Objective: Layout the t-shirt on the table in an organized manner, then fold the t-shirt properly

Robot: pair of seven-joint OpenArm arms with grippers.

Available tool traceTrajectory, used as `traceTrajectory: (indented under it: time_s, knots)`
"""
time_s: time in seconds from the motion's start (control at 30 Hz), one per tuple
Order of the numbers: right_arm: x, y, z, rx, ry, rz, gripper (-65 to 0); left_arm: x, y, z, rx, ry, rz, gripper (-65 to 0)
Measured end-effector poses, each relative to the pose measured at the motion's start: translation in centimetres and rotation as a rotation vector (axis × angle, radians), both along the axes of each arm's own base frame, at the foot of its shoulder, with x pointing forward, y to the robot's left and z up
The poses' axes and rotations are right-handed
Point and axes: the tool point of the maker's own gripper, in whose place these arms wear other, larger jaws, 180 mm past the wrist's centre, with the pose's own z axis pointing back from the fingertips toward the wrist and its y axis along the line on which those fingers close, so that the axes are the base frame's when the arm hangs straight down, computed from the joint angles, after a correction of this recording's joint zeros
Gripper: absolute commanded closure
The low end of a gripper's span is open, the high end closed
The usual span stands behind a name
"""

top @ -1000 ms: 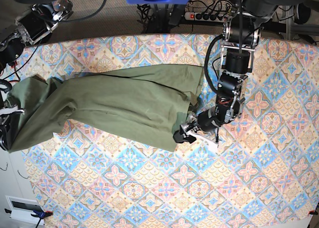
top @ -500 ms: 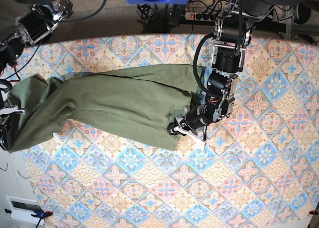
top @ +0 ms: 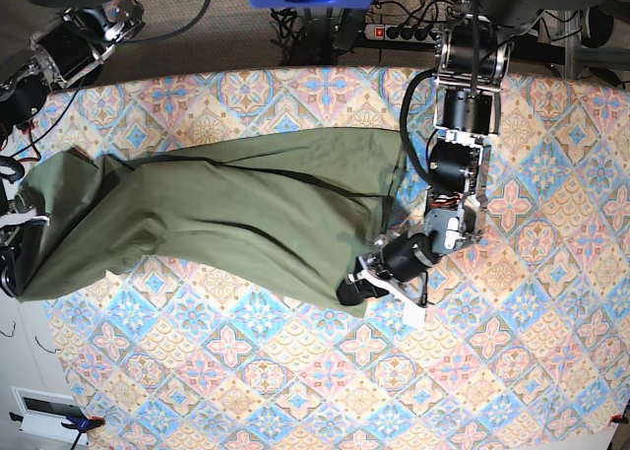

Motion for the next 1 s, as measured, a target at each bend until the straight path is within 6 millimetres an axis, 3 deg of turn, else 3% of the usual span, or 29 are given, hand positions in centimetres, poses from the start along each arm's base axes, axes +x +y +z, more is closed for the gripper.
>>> traceTrajectory:
  time_s: [0.17,0.4,0.5,0.6,0.77,0.9,1.0]
  knots:
    - [0.0,-0.1,0.0,0.001,-0.002,-0.002,-0.7,-0.6,5.8,3.1,-0.073,-0.067,0.112,0.0]
    - [-0.2,-0.4,0.1,0.003,-0.001,-0.014,-0.7,-3.8,12.2,7.2,-0.09,-0.151,0.158,0.0]
    - [-0.4,0.5,0.7,0.048,-0.041,0.035,-0.7,-6.3,13.8,9.0,-0.066,-0.203,0.163,0.0]
    - [-2.2,0.7,-0.4,0.101,-0.025,0.067,-0.7,-9.2,14.9,10.0,-0.017,-0.227,0.169,0.0]
    - [-7.1,0.5,-3.6,0.211,0.068,0.087,-0.7,-14.4,17.0,11.7,0.027,-0.243,0.204,0.0]
    - [-8.2,0.1,-1.6,0.254,-0.01,0.103,-0.7,-16.7,21.1,11.3,0.103,-0.199,0.301,0.0]
    - [-8.2,0.0,-1.1,0.245,-0.024,0.108,-0.7,-18.3,23.5,12.2,0.17,-0.223,0.338,0.0]
